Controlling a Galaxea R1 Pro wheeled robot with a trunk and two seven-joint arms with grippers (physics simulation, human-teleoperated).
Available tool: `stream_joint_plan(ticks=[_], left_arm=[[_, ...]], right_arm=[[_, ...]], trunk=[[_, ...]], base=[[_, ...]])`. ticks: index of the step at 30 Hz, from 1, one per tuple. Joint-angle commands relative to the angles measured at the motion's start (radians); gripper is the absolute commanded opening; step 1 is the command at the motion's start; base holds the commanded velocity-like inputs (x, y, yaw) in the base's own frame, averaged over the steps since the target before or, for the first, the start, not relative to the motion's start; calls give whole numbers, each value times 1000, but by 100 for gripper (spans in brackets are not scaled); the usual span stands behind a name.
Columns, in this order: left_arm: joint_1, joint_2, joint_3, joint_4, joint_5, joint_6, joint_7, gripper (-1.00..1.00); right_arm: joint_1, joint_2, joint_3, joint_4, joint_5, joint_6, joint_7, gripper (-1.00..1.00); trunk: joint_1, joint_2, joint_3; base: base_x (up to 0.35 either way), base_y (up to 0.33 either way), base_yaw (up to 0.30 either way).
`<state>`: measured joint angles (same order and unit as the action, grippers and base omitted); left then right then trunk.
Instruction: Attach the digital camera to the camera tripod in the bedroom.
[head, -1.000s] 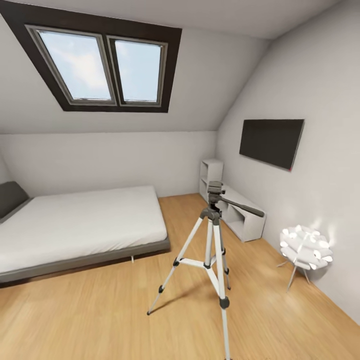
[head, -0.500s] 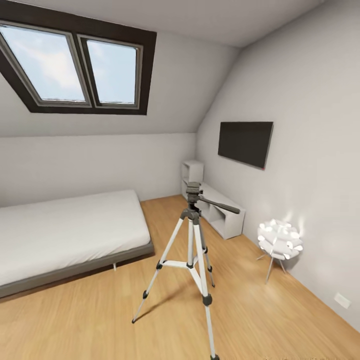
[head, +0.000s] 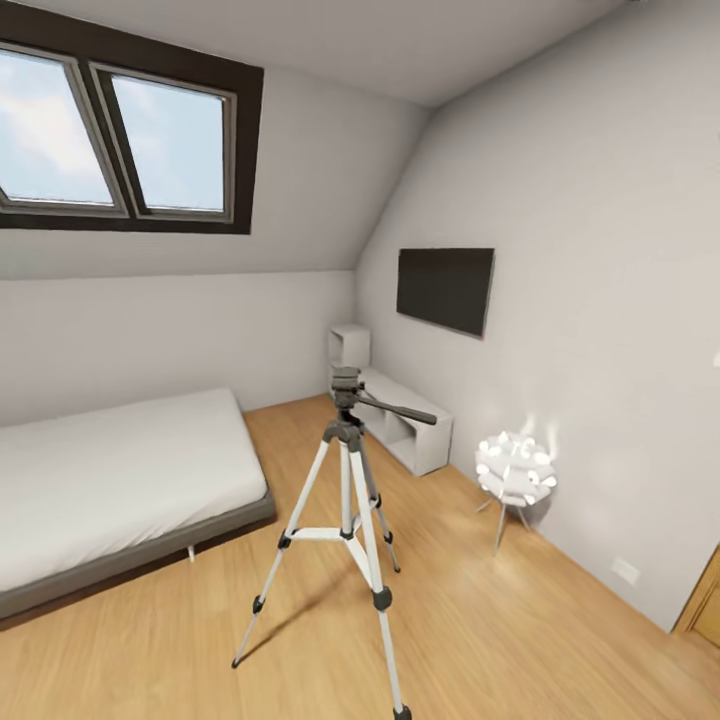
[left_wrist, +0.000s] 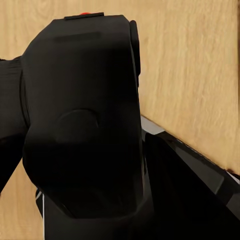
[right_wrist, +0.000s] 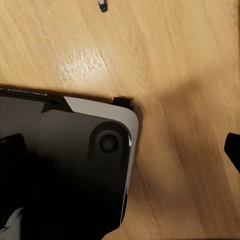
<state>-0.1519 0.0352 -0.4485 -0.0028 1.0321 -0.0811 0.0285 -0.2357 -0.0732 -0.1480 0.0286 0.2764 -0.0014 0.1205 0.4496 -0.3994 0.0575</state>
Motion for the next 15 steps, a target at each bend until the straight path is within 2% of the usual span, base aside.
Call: stream_joint_plan(ticks=[1,6,15], left_arm=[[0,0,-9,0,3,-2,2,-100],[0,0,-9,0,3,-2,2,-100],[0,0,-9,0,3,-2,2,-100]], right_arm=[[-1,0,-8,2,9,0,3,100],[-1,-1,-6,2,11,-1,3,100],[-1,-2,-3,2,15,-2,4,100]], trunk=[[0,-1,0],[0,-1,1],[0,-1,1]], base=[[66,0,-107],[138,0,-52],[276,91,-8]])
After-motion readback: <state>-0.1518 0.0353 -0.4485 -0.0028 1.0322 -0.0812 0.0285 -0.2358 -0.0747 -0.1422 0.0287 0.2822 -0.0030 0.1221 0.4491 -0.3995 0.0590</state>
